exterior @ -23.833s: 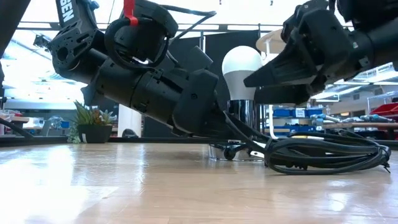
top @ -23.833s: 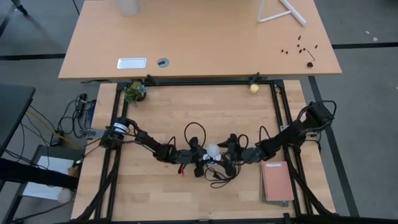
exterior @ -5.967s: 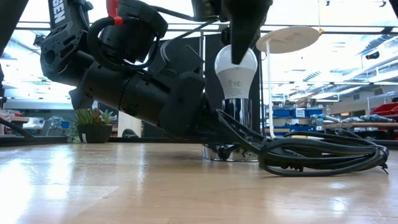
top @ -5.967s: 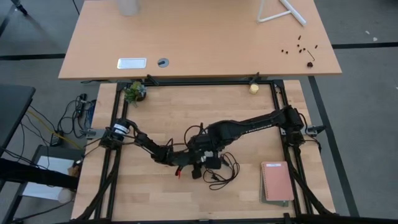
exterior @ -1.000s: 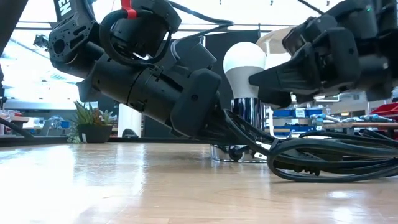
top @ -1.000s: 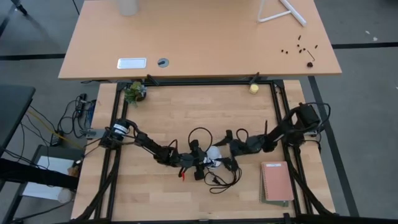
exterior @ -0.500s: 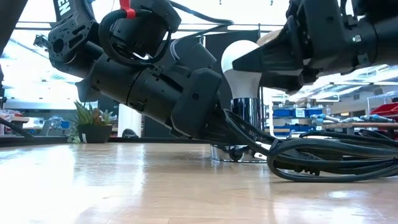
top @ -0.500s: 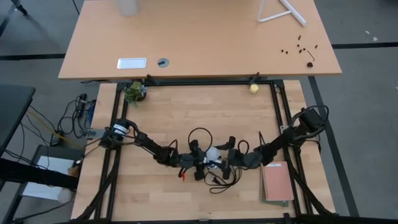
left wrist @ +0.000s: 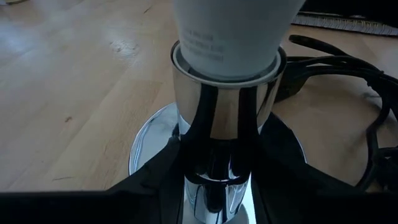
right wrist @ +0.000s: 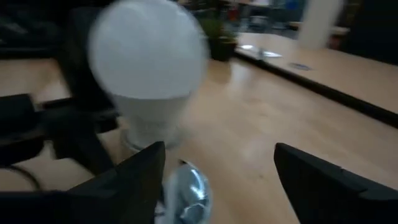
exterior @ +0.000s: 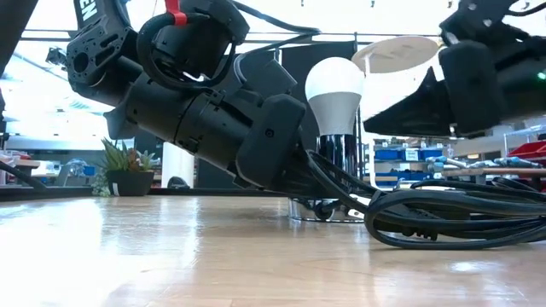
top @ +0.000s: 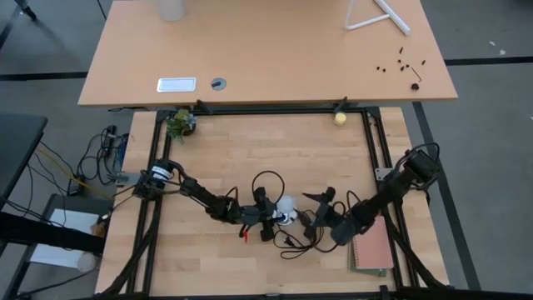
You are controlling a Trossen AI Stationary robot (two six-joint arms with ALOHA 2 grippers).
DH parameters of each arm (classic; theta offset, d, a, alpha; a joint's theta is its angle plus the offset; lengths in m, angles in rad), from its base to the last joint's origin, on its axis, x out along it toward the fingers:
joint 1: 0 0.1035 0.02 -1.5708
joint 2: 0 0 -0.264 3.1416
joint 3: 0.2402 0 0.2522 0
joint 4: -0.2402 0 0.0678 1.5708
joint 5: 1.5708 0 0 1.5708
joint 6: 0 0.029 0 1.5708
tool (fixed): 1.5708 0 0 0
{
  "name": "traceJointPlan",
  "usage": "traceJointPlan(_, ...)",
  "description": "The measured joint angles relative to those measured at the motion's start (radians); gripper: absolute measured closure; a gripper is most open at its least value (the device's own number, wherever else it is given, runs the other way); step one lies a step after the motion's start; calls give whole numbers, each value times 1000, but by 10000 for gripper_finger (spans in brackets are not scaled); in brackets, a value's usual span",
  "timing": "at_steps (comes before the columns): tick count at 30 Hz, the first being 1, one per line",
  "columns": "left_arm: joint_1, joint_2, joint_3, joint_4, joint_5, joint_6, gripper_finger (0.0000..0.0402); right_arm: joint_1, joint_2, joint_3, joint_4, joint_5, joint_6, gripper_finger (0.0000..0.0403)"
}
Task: Screw lightbulb
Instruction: Remove the lightbulb from the lamp
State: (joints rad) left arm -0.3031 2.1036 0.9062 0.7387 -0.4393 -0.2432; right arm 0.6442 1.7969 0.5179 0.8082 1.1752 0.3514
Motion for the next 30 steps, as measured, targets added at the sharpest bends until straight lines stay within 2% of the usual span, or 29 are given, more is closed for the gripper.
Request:
traceJointPlan(2,0,0,0,0,0,0,218,17,0,-1,-43,31,68,94)
traceJointPlan(3,0,0,0,1,0,0,218,20,0,-2,-41,6,71,94)
traceJointPlan(7,0,0,0,2,0,1,218,-17,0,11,1,-250,7,94)
traceJointPlan(9,0,0,0,2,0,1,218,-43,0,23,11,-306,-3,94)
traceJointPlan(16,0,0,0,3,1,2,218,-123,-1,50,21,-331,-87,94)
traceJointPlan(22,2,0,0,-2,-5,1,218,-106,-13,53,-98,-231,-64,94)
traceJointPlan(25,3,0,0,-5,-11,1,218,-66,-47,50,-251,-97,31,94)
traceJointPlan(28,1,0,0,-6,-10,7,218,-28,-103,48,-419,79,203,94)
traceJointPlan(30,1,0,0,-7,-8,7,218,-10,-126,48,-496,74,285,94)
